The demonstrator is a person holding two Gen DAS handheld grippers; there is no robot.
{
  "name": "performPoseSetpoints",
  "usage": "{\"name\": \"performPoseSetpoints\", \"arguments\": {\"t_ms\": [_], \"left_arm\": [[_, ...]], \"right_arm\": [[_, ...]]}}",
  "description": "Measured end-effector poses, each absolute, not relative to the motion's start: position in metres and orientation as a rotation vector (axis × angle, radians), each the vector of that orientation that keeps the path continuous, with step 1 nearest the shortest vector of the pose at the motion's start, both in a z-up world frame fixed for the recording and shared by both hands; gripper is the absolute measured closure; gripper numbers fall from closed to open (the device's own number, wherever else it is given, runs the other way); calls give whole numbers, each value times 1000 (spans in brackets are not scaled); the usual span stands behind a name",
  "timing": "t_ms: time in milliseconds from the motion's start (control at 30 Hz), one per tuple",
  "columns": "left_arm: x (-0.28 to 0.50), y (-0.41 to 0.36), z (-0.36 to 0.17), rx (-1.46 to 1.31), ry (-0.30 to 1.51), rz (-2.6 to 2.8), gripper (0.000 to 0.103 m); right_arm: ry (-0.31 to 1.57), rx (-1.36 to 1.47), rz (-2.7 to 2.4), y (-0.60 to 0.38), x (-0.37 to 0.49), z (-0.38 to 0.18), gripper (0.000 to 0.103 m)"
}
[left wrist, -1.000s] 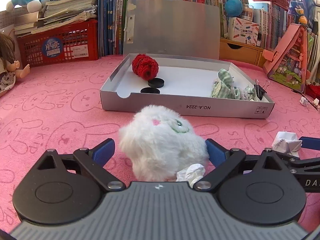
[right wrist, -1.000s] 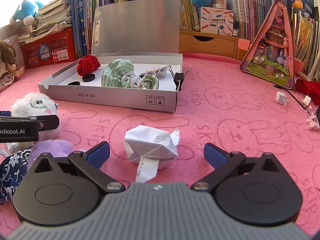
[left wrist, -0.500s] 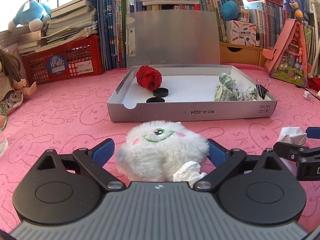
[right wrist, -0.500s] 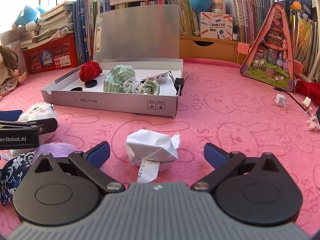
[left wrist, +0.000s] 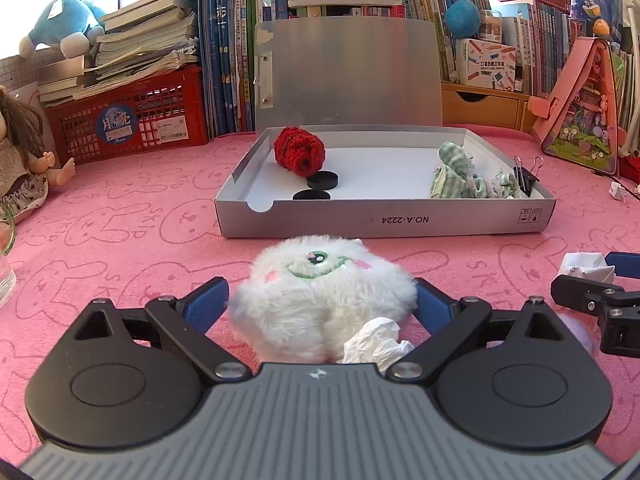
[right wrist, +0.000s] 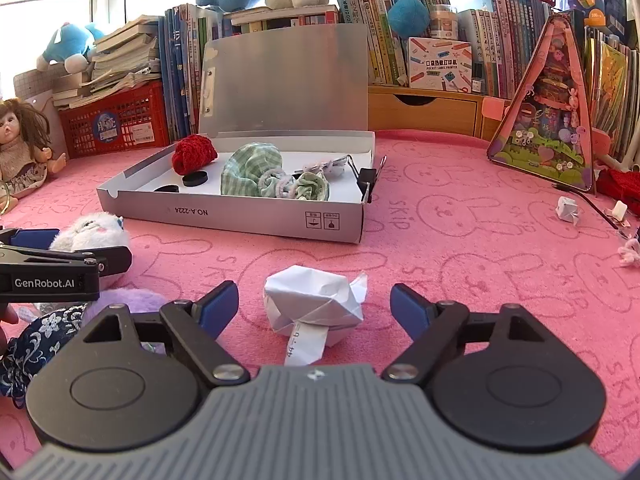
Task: Organize objects
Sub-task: 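Close the left gripper on the white plush while the right grasps the crumpled paper, then carry the white plush in the left gripper while the right carries the paper to the box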
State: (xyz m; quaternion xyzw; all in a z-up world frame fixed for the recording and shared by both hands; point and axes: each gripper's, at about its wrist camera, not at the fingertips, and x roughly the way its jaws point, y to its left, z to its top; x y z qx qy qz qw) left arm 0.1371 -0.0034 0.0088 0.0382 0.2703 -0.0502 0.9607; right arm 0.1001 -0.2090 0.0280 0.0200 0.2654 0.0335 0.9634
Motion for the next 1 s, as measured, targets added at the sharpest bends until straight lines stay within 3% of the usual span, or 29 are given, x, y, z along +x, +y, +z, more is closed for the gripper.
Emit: {"name": "performPoseSetpoints", "arguments": {"t_ms": [200, 300, 433, 633, 767, 833, 1000], "left_arm": [[137, -3, 10, 59, 549, -99, 6], [135, -4, 12, 53, 537, -104, 13], [133, -6, 16, 54, 521, -109, 23], [127, -9, 26, 70, 478, -129, 42], [125, -8, 25, 68, 474, -123, 37], [126, -7, 23, 64, 486, -118, 24], [135, -4, 16, 63, 518, -92, 11]], "right_arm": [[534, 42, 63, -210, 99, 28, 27], [537, 36, 61, -209, 99, 27, 33], [536, 36, 52, -210, 97, 27, 48], [557, 83, 70, -217, 99, 30, 54], [558, 103, 55, -220, 98, 30, 54], [557, 99, 51, -219, 98, 30, 54], [557, 90, 46, -217, 99, 29, 52]]}}
